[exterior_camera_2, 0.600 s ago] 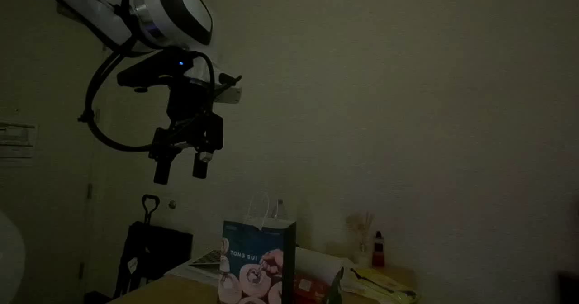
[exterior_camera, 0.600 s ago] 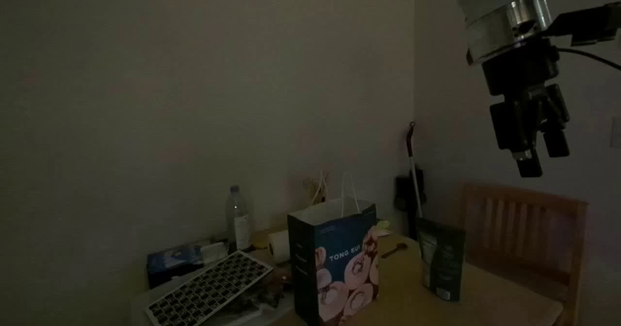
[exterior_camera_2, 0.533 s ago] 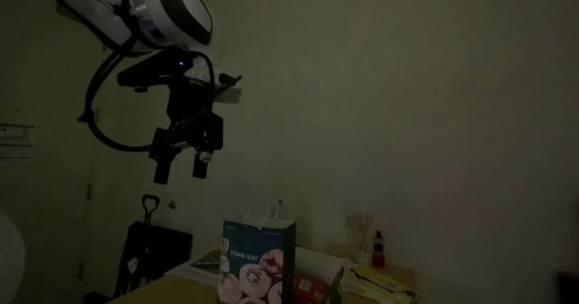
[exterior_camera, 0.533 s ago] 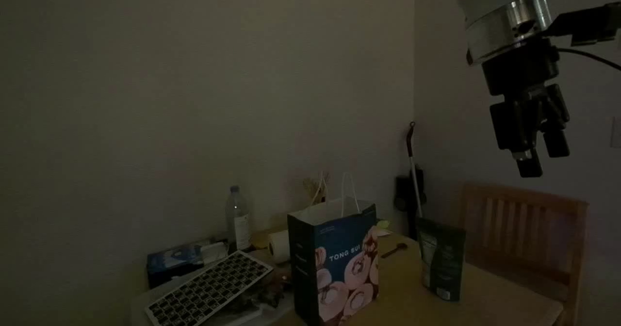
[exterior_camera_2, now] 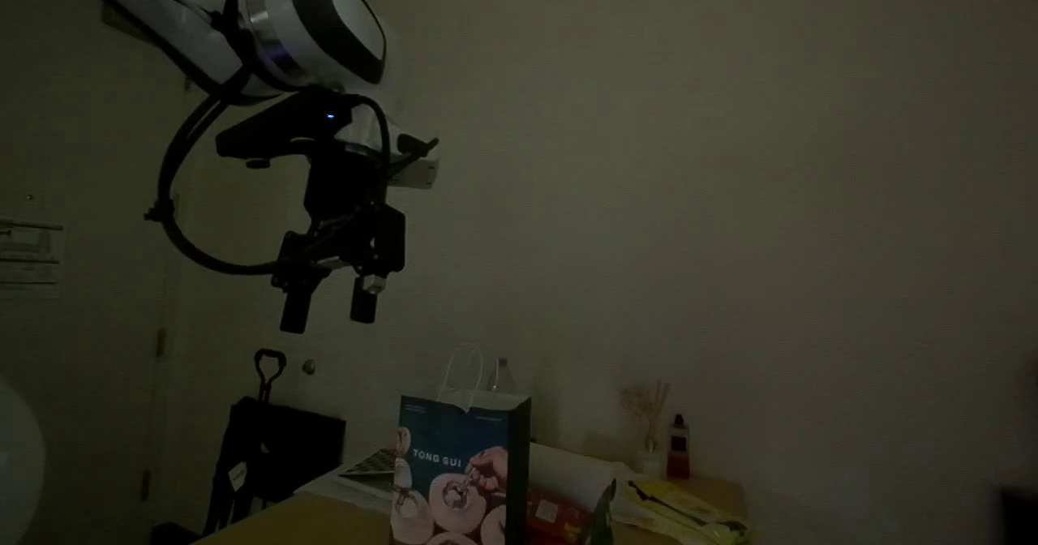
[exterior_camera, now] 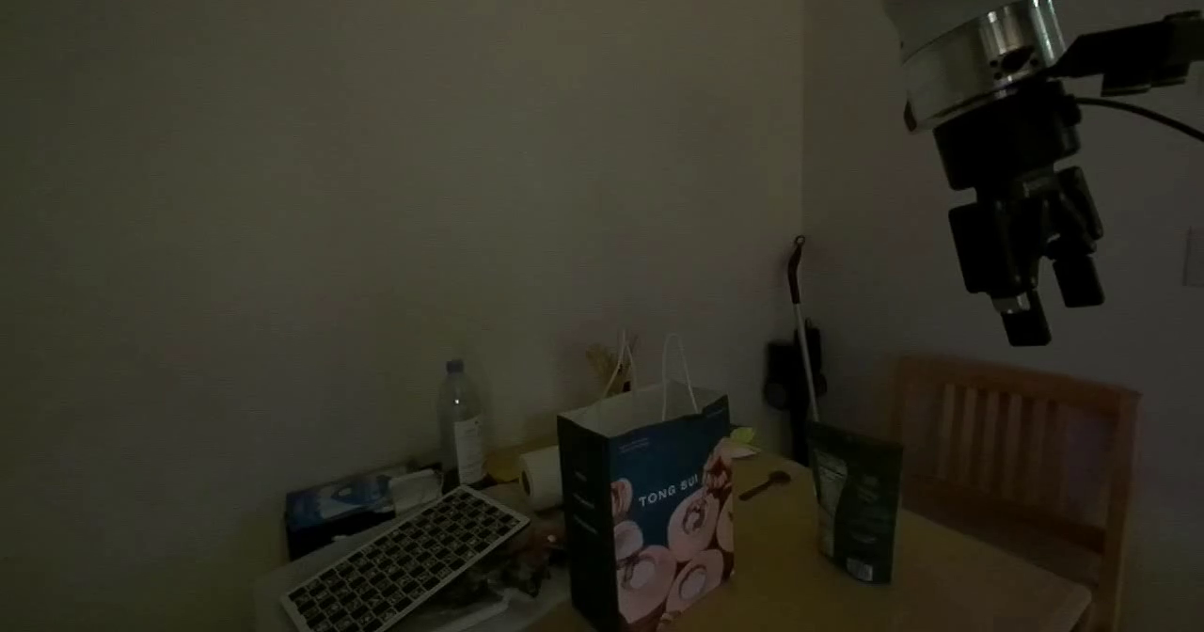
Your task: Put the bag inside the plastic bag
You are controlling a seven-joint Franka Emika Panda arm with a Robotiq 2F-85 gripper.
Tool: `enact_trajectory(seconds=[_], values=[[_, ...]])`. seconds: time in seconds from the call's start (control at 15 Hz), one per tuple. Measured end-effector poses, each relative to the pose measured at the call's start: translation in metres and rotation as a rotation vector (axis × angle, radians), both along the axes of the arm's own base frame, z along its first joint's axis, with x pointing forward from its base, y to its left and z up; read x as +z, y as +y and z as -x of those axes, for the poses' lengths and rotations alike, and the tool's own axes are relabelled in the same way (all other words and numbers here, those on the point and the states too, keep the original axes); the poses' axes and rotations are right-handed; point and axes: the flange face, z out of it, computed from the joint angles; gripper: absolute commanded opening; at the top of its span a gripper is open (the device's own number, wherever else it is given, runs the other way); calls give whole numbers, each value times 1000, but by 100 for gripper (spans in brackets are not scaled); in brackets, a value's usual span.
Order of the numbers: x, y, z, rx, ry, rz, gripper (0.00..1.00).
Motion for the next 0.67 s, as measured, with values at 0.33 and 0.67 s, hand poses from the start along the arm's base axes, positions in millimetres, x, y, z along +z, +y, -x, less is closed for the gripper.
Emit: enact_trajectory(seconds=[0.33, 0.67], values=[[-35, -42, -23, -57, 98, 41, 100], [-38, -44, -26, -58, 107, 40, 100]])
